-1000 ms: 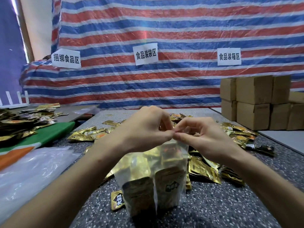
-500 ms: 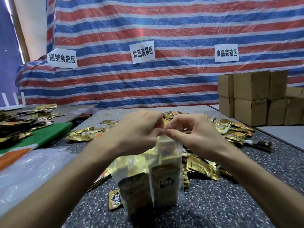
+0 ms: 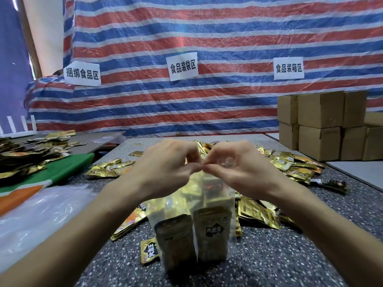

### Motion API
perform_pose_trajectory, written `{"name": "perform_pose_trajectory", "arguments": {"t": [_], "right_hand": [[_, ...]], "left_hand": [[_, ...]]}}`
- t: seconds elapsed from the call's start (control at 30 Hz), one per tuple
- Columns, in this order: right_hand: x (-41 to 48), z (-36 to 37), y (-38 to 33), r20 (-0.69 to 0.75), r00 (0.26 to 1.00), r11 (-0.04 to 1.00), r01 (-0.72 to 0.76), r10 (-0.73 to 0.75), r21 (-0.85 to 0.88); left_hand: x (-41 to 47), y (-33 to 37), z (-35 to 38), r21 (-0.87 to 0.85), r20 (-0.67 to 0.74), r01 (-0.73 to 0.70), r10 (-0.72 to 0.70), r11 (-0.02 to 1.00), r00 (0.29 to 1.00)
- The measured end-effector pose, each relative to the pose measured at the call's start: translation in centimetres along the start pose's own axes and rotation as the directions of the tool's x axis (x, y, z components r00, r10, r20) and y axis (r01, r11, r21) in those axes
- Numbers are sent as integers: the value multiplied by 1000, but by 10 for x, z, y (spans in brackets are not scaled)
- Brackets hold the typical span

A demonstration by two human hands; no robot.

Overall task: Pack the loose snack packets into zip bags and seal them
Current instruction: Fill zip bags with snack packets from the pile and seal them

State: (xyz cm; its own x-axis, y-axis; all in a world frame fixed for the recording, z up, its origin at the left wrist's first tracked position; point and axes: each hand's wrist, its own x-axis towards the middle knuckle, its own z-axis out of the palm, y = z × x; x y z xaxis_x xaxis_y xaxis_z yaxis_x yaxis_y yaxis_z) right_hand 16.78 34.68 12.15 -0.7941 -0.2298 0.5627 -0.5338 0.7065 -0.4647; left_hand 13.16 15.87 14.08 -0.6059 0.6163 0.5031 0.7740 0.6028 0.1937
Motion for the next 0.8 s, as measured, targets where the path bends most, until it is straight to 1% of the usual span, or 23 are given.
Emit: {"name": "perform_pose_trajectory", "arguments": {"t": [0.07,0.17,0.2,0.3,0.37,0.43,0.5,0.57,0.67,0.73,0.8], "right_hand": [[0,-1,-1,-28,1000,998,8,-10,-67],[-2,-2,-1,-59,998,999,-23,20,-46],[-2,-1,-1,-53,998,998,-32,29,-59],[1,2,-9,-2,1000,982,-2,1,-188],[4,2,-14,27,999,978,24,-19,-209],[8,0,-16,44,999,984,16,-9,-180],[9,-3,-16,42,999,989,-5,11,-148],[9,-4,-15,39,999,988,-25,32,-151],[8,0,-18,63,998,977,-14,28,-211],[11,4,-22,67,998,964,19,-2,-264],[15,5,-24,53,999,961,22,-8,-277]], "left_hand": [[-2,-4,-4,-44,32,16,-14,999,999],[-8,-11,-7,-36,39,31,-29,999,999],[-9,-11,-7,-12,35,34,-34,999,999],[-11,-7,-1,74,5,33,-33,997,999],[-11,-5,1,88,-20,19,-18,996,1000],[-12,-7,-3,21,-22,24,-24,999,999],[-14,-11,-8,-45,15,40,-39,998,999],[-17,-15,-11,-48,36,45,-43,998,998],[-20,-16,-6,-30,-40,40,-41,999,998],[-19,-15,-1,-62,-124,25,-32,998,992],[-20,-15,0,-110,-158,7,-24,994,987]]}}
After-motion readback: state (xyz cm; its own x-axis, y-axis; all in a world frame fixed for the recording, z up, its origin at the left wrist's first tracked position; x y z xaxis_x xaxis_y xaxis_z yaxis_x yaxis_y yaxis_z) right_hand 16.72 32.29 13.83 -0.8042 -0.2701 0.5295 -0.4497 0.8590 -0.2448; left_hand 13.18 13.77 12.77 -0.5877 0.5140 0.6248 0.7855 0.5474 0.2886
